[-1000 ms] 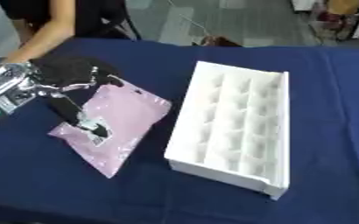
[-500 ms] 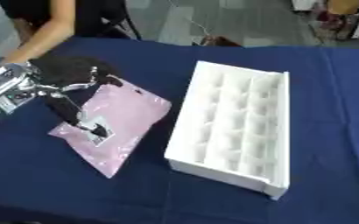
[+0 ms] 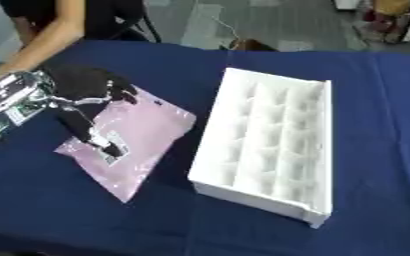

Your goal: Pick up objects on the table and place them in the box.

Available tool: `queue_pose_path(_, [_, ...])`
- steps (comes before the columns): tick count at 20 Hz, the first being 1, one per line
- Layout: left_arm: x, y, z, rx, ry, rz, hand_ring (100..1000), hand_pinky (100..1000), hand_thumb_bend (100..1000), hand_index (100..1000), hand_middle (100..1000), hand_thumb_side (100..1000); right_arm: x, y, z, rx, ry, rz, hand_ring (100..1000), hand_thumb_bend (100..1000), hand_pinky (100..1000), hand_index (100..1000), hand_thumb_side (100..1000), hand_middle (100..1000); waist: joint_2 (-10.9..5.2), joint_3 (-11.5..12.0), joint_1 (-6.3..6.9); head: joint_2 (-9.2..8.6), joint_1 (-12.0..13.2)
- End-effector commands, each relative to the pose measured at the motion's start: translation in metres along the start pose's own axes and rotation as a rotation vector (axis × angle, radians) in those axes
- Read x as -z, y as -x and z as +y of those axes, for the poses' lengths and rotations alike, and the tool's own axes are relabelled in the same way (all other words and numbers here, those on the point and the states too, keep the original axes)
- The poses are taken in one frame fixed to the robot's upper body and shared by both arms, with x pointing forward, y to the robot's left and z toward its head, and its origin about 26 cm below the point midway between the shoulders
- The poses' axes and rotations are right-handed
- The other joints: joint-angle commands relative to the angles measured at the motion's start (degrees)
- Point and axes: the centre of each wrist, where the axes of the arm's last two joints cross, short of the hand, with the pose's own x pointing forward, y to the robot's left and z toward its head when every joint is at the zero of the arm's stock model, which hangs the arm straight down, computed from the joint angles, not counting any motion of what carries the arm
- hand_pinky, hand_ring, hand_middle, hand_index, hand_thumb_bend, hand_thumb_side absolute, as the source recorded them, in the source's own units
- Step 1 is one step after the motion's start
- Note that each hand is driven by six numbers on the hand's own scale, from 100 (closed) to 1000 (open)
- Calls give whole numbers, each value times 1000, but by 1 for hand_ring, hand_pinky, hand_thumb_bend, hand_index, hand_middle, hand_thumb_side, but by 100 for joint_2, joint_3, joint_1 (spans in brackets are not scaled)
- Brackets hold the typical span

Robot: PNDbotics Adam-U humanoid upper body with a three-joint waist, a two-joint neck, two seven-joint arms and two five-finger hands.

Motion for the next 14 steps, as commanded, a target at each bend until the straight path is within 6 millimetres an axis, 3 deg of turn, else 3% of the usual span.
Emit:
queue_pose_path(1, [-1,4,2,36,10,4,974,928,816,936,919,991,5,-6,-8,-15,13,-29,688,100,593,938,696,804,-32,-9,-23,-3,57])
queue_pose_path(14, [10,-11,-19,97,64,-37,978,937,829,931,914,1000,5,-7,-7,-10,13,-37,689,100,595,938,690,805,28,-39,-116,-3,106])
